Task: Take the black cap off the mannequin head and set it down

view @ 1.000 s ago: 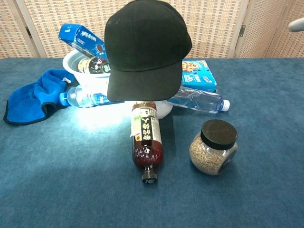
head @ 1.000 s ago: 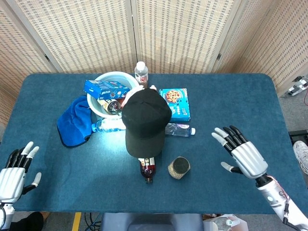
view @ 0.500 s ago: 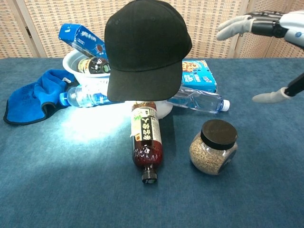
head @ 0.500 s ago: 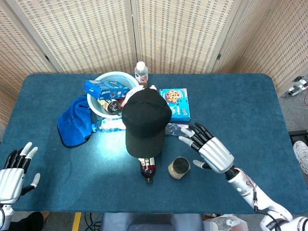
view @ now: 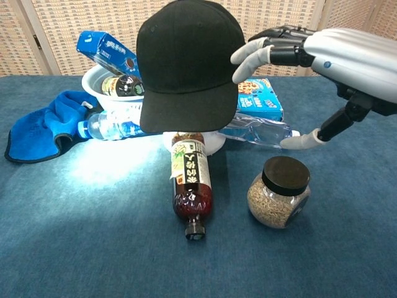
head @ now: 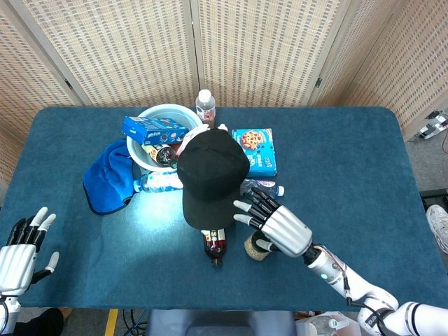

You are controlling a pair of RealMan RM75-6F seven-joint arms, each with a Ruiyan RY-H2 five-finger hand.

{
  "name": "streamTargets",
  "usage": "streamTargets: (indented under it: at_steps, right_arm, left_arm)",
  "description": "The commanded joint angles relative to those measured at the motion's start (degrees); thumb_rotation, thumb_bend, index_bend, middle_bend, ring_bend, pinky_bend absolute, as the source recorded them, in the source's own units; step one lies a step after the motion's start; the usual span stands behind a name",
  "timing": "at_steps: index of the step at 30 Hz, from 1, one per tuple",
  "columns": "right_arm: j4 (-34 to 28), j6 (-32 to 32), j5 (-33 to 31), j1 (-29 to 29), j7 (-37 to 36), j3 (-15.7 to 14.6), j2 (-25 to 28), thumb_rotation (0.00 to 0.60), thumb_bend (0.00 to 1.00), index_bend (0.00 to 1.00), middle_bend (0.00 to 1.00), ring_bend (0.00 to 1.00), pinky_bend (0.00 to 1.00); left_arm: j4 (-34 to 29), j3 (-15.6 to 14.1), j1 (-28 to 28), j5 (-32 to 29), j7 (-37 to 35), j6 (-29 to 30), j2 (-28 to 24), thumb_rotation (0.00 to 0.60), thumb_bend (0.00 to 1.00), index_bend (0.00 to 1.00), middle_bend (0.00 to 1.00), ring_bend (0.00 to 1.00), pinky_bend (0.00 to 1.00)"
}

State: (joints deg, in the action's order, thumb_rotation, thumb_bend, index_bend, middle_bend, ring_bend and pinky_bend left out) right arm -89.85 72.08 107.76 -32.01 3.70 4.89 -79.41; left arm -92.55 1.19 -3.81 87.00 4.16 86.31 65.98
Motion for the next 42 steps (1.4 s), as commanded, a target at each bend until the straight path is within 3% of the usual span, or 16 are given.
streamTargets:
  at_steps: [1, 14, 19, 42]
  right_arm:
    - [0.3, -0.2, -0.5, -0.5, 0.7, 0.1, -0.7, 0.600, 0.00, 0.27, 0.23, 0.16, 0.13]
    - [0.7, -0.6, -3.3, -2.0, 3.7, 0.8, -3.8, 0.600, 0.00, 0.27, 0.26, 0.18, 0.14]
    - [4.3, 1.6, -2.6, -2.3, 6.1, 1.4, -7.1, 0.600, 0.00, 0.27, 0.20, 0.08, 0.01]
    - [16.0, 4.0, -1.6, -6.7, 9.1, 2.1, -18.0, 0.600, 0.00, 0.27, 0.18, 0.05, 0.00]
  left_arm:
    - [0.1, 0.0, 0.0, 0.0, -0.1, 0.0, 0.0, 0.600, 0.38, 0.04, 0.00, 0.00, 0.00]
    - [1.4, 0.1, -0.1, -0.3, -1.4, -0.4, 0.2, 0.600, 0.37, 0.04, 0.00, 0.00, 0.00]
    - [2.1, 0.4, -0.5, -0.7, -2.1, -1.1, 0.4, 0.600, 0.38, 0.04, 0.00, 0.00, 0.00]
    - [2.5, 0.4, -0.8, -0.9, -2.3, -1.5, 0.5, 0.600, 0.37, 0.04, 0.00, 0.00, 0.00]
